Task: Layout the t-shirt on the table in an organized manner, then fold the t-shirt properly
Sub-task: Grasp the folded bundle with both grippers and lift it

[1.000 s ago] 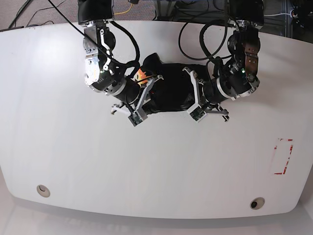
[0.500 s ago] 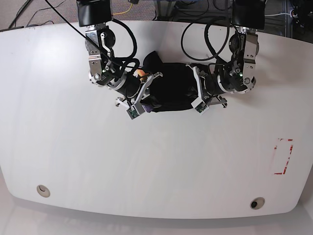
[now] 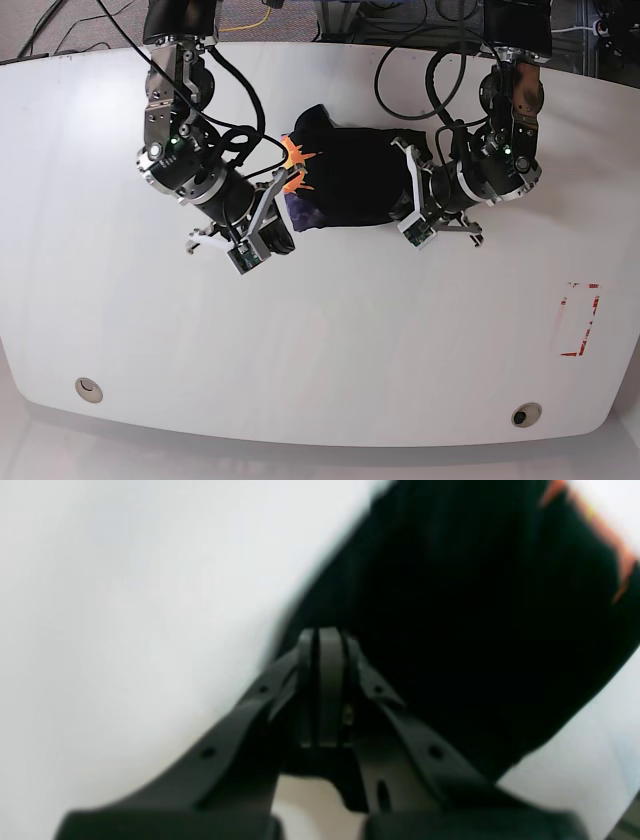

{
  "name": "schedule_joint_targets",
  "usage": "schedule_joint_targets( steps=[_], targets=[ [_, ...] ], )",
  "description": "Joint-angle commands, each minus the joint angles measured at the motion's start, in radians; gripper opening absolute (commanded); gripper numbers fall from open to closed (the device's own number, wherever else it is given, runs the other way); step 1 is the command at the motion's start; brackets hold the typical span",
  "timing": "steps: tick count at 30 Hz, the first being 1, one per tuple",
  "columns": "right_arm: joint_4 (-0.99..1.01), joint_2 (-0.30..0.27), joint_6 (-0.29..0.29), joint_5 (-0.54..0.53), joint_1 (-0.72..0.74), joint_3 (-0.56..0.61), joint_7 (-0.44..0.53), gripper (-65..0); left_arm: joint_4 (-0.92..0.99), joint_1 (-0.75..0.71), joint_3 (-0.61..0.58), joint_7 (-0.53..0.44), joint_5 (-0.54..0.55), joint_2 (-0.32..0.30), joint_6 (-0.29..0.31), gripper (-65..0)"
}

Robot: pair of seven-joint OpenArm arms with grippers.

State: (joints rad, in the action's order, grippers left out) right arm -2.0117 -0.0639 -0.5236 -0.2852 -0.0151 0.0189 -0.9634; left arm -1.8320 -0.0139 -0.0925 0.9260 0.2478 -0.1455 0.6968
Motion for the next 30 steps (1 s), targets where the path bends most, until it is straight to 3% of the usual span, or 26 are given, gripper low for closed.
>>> schedule_joint_targets(
  steps=[1,7,17,22,26,30],
  targets=[
    [-0.014,0.014,-0.011,-0.030,-0.001,0.002,-0.004,-64.2,-0.022,0.009,-0.002,-0.009,0.011,-0.003,0.001,-65.0],
    [0.006,0.002,-0.017,-0.039,-0.079,-0.015,0.030,-64.2,0.008,0.012,0.000,-0.009,0.011,-0.003,0.001,-65.0],
    [0.161,0.000,-0.020,-0.039,-0.193,-0.009,0.217,-64.2,0.194,0.013,0.000,-0.020,0.011,-0.001,0.001,-65.0],
    [0.342,-0.004,-0.020,-0.032,-0.193,0.010,0.358,-64.2,0.332,0.015,-0.006,-0.143,0.009,-0.001,0.001,-65.0],
    [0.484,-0.041,-0.020,-0.039,-0.168,0.042,0.455,-64.2,0.440,0.016,-0.006,-0.227,-0.021,-0.001,0.001,-65.0],
    [0.529,-0.050,-0.017,-0.038,-0.154,0.054,0.475,-64.2,0.469,0.039,-0.006,-0.244,-0.052,0.001,0.001,-65.0]
  ],
)
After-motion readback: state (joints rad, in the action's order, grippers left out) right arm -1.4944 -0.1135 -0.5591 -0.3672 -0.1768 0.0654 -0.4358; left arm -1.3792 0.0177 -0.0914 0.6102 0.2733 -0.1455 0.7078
